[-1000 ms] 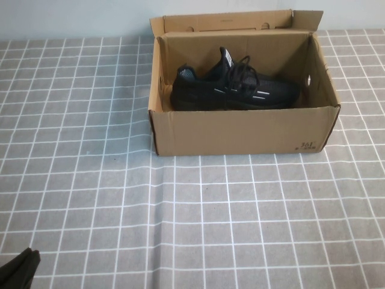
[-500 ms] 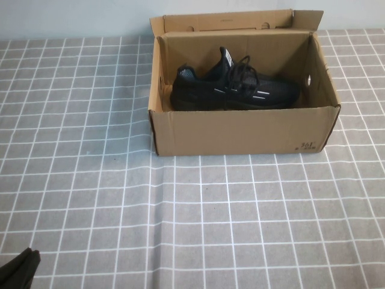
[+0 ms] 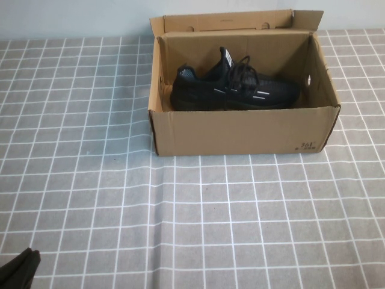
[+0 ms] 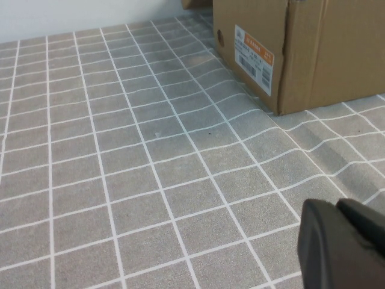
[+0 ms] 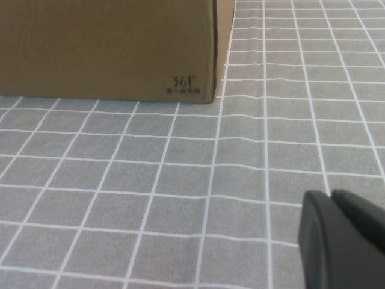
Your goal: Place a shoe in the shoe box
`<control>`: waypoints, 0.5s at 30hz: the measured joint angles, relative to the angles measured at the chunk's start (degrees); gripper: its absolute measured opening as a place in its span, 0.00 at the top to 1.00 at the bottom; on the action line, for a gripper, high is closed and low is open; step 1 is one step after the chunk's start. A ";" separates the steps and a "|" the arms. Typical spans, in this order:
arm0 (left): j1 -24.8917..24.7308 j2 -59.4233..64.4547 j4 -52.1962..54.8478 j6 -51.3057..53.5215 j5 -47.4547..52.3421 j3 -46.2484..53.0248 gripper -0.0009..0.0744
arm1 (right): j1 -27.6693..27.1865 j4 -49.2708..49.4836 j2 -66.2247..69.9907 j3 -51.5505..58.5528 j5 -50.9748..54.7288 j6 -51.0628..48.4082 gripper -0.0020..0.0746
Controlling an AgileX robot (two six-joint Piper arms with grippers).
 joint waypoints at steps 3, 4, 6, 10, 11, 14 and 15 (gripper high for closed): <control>0.00 0.00 0.00 0.00 0.00 0.00 0.99 | 0.00 0.09 0.00 0.00 0.00 0.00 0.99; 0.00 0.00 0.00 0.00 0.00 0.00 0.99 | 0.00 0.09 0.00 0.00 0.00 0.00 0.99; 0.00 0.00 0.40 0.00 -0.12 0.00 0.99 | 0.00 0.09 0.00 0.00 0.00 0.00 0.99; 0.00 -0.05 1.78 0.00 -3.27 0.00 0.99 | 0.00 0.09 0.00 0.00 0.00 0.00 0.99; 0.00 -0.15 1.90 0.00 -4.56 0.00 0.99 | 0.00 0.09 0.00 0.00 0.00 0.00 0.99; 0.00 -2.05 4.78 -1.32 -8.92 0.00 0.99 | 0.00 0.09 0.00 0.00 0.00 0.00 0.99; 0.13 -2.73 6.91 -2.87 -9.56 0.00 0.99 | 0.00 0.09 0.00 0.00 0.00 0.00 0.99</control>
